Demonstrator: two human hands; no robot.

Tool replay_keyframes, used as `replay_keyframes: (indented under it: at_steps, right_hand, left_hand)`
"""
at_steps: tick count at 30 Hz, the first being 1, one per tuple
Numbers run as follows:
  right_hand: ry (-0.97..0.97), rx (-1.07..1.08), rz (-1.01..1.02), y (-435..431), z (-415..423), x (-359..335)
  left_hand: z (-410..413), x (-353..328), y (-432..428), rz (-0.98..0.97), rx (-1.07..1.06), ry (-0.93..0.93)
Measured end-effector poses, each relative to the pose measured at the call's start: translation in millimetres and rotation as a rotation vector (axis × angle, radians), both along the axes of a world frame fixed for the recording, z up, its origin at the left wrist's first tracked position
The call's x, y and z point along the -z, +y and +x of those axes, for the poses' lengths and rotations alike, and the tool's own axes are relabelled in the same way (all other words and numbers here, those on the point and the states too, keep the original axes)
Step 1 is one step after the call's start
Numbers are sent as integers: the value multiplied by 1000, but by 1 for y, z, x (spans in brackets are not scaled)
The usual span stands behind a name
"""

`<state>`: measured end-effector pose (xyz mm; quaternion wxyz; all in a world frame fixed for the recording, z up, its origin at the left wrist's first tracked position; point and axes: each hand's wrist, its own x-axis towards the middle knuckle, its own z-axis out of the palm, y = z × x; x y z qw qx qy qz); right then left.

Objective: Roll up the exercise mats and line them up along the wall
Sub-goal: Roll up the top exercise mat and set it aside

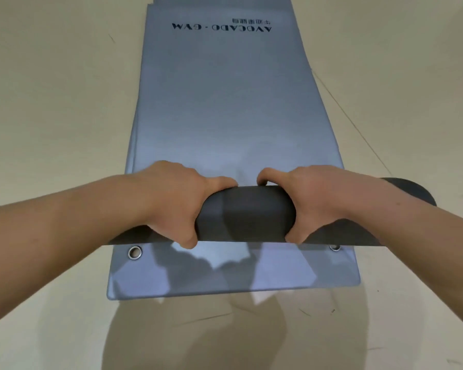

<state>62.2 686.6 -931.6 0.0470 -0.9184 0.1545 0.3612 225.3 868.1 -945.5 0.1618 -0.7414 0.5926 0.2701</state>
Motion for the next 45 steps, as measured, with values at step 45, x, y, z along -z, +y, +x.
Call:
replay_keyframes:
  at_steps: [45]
  right_hand:
    - [-119, 85, -3, -38, 71, 67]
  left_hand:
    - [10, 78, -13, -180, -41, -259]
